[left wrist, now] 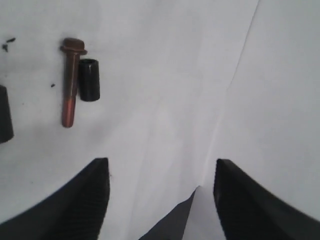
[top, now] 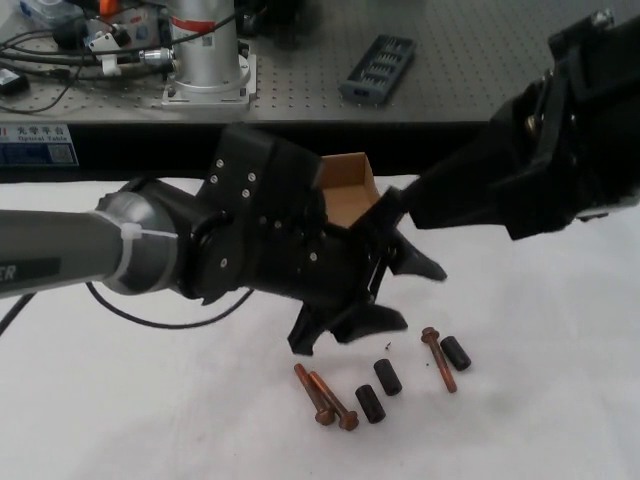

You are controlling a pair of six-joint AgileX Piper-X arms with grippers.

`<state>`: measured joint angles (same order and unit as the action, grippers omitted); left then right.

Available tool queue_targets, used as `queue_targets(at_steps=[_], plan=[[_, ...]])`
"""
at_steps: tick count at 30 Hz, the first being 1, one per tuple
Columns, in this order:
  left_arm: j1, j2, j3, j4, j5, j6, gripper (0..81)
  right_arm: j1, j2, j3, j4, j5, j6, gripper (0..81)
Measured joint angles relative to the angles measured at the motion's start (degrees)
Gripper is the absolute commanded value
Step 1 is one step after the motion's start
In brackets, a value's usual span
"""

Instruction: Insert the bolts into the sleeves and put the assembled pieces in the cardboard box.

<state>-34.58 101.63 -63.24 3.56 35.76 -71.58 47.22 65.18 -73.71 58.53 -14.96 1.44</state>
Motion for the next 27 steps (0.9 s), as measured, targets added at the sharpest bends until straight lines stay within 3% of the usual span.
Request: queue_targets(at_steps=[11, 14, 20, 23, 27], plan=[[9.75, -2.86, 0.00, -0.53, 2.70, 8.75, 41.1, -7.94, -0.18, 10.68, -3.20, -2.18, 2.65, 18.4], [13.60, -5.17, 0.00, 6.67, 3.70, 19.70, 41.1, -10.86, 0.75, 11.76, -5.52, -2.71, 3.13, 18.4], [17.53, -8.53, 0.00, 23.59, 2.91, 35.39, 40.9, -15.46, 7.42, 11.77, -8.46, -3.65, 5.05, 18.4], [18.43, -9.62, 0.00, 34.41, 1.27, 40.85, 35.7, -16.44, 12.62, 11.77, -9.32, -3.85, 5.32, 18.4], [18.47, -11.08, 0.00, 38.43, 0.92, 42.48, 26.2, -16.46, 21.32, 11.88, -10.45, -4.08, 5.86, 18.4]])
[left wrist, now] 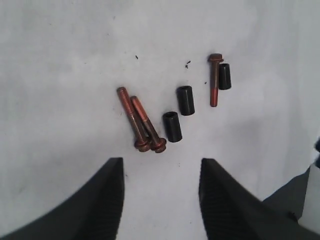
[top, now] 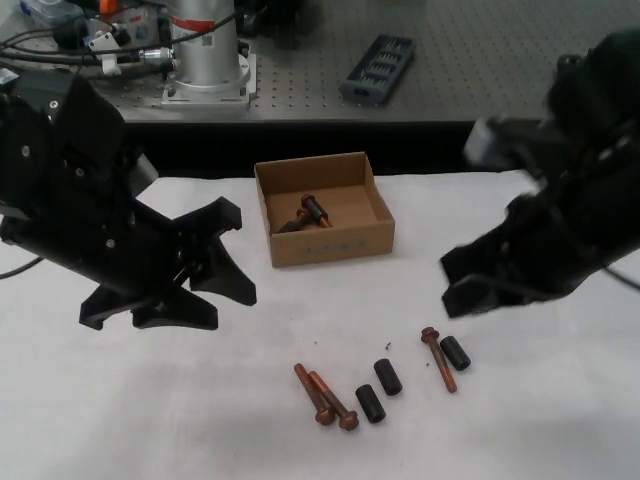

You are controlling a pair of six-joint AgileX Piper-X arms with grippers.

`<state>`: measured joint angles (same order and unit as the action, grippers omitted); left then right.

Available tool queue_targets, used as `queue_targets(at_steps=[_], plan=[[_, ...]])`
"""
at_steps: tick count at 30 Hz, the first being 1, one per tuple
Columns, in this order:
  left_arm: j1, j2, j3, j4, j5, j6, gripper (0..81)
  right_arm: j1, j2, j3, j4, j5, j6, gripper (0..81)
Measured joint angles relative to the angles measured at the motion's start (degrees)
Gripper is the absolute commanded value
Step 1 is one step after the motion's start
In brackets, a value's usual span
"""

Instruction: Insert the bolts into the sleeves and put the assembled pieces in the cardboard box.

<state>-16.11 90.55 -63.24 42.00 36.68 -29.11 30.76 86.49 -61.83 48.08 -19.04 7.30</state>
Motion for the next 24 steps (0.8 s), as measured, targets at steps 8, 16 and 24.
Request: queue_targets(at_steps=[8, 16, 24], plan=[[0.00, -4.04, 0.00, 0.69, 0.01, 0.90, 31.9, -0.14, 11.91, -0.05, -5.78, -0.06, 1.66, 18.4], [0.00, -6.71, 0.00, 1.14, 0.01, 1.18, 35.6, -0.66, 16.86, -0.05, -8.38, 4.46, 1.67, 18.4], [0.00, -10.48, 0.00, 2.02, 0.01, 1.04, 34.4, -1.23, 18.23, -0.62, -9.10, 9.67, 1.26, 18.4]])
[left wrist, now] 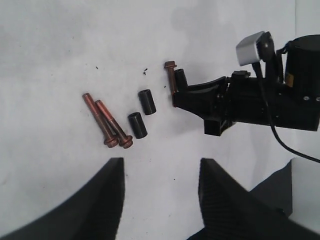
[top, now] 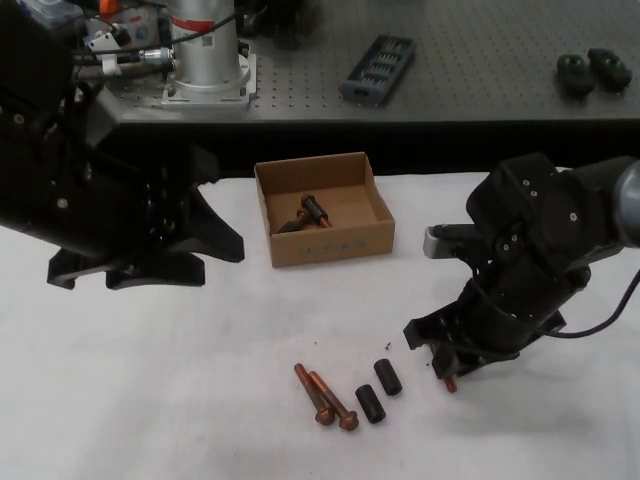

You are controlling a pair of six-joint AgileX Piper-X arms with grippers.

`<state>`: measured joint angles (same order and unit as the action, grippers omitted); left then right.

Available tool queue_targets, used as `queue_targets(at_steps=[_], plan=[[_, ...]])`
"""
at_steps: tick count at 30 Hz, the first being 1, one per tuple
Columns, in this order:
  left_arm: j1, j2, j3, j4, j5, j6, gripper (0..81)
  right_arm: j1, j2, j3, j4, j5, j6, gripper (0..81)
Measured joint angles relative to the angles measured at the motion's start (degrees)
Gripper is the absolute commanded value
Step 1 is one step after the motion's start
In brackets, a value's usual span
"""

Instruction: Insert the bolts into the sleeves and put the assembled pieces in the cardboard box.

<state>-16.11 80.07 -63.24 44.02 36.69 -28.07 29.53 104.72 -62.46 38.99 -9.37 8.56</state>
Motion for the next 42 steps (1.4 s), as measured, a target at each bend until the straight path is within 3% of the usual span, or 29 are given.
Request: queue_targets(at_steps=[23, 25, 30, 42], plan=[[0.00, -4.38, 0.00, 1.87, 0.00, -1.51, 34.4, 0.00, 4.53, -2.80, -1.96, 3.47, 0.84, 18.4], [0.00, -4.96, 0.00, 2.31, 0.00, -1.51, 34.4, 0.22, 4.59, -2.91, -1.35, 3.77, 0.84, 16.4], [0.00, -5.66, 0.00, 2.46, 0.00, -1.51, 34.4, 0.27, 4.59, -3.14, -0.72, 4.95, 0.76, 0.7], [0.00, -5.62, 0.95, 2.46, -2.44, -1.51, 34.4, 0.27, 2.85, -2.65, -0.16, 1.18, -0.43, 3.5]])
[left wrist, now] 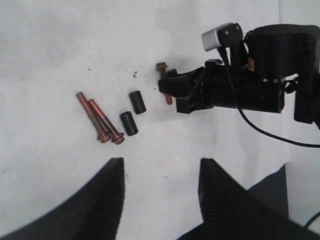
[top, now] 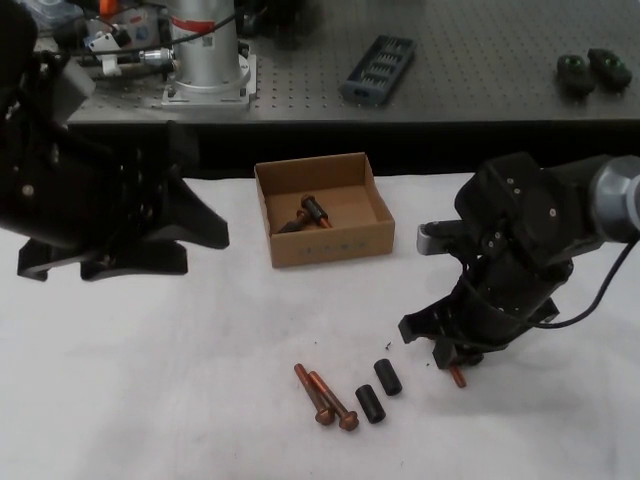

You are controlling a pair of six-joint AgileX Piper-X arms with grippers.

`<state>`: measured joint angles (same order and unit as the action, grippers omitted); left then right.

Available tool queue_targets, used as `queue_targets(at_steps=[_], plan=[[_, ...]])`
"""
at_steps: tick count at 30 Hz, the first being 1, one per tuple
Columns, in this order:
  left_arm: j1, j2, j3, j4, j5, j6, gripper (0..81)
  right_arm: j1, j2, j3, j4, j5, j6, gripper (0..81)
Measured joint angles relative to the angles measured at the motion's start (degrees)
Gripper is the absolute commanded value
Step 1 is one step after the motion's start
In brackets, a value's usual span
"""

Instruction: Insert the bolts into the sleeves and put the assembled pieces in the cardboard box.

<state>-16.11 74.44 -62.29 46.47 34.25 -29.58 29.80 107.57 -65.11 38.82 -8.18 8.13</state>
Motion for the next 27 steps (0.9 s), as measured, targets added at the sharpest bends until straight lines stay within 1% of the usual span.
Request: queue_targets(at_steps=[2, 6, 9, 12, 15, 18, 19, 20, 22, 23, 25, 27], plan=[[0.00, 0.00, 1.36, -0.25, -0.30, 0.00, 34.4, 0.00, -1.86, 0.49, 0.00, -0.67, 0.00, 3.5], [0.00, -0.11, 4.80, -0.56, 0.41, -0.41, 34.4, 0.00, -11.39, 0.49, -1.47, -1.56, 0.00, 3.5], [-0.43, -0.09, 7.86, -2.02, 1.71, -4.18, 34.4, 0.00, -15.38, 0.49, -2.01, -1.58, 0.00, 3.5], [-3.49, -0.09, 13.19, -10.60, 3.09, -13.42, 34.4, 0.00, -20.87, 0.49, -1.51, -1.88, 0.74, 3.5], [-6.85, 0.03, 15.68, -20.40, 3.32, -24.06, 34.4, 0.00, -23.70, 0.49, -0.29, -1.88, 1.00, 3.5], [-10.59, 1.03, 16.12, -28.74, 2.65, -32.31, 34.4, 0.00, -27.61, 0.49, 1.15, -1.88, 1.21, 3.5], [-12.08, 1.65, 16.12, -30.40, 2.27, -34.32, 34.4, 0.00, -29.00, 0.49, 1.30, -1.88, 1.19, 3.5], [-12.08, 1.66, 16.12, -30.75, 2.27, -34.32, 34.4, 0.00, -30.30, 0.49, 1.42, -1.88, 1.19, 3.5], [-15.06, 3.39, 16.12, -32.57, 1.53, -37.21, 34.4, 0.00, -32.75, 0.49, 1.72, -1.62, 1.19, 3.5], [-17.51, 5.40, 16.12, -33.45, 1.52, -38.04, 34.4, 0.00, -34.05, 0.49, 1.97, -1.40, 1.19, 3.5], [-20.75, 8.87, 16.12, -33.66, 1.52, -39.72, 34.4, 0.00, -37.49, 0.49, 2.99, -1.02, 1.19, 3.5], [-22.11, 11.03, 16.21, -33.66, 0.45, -41.47, 34.4, 0.00, -39.73, 0.49, 3.58, -0.91, 1.19, 3.5]])
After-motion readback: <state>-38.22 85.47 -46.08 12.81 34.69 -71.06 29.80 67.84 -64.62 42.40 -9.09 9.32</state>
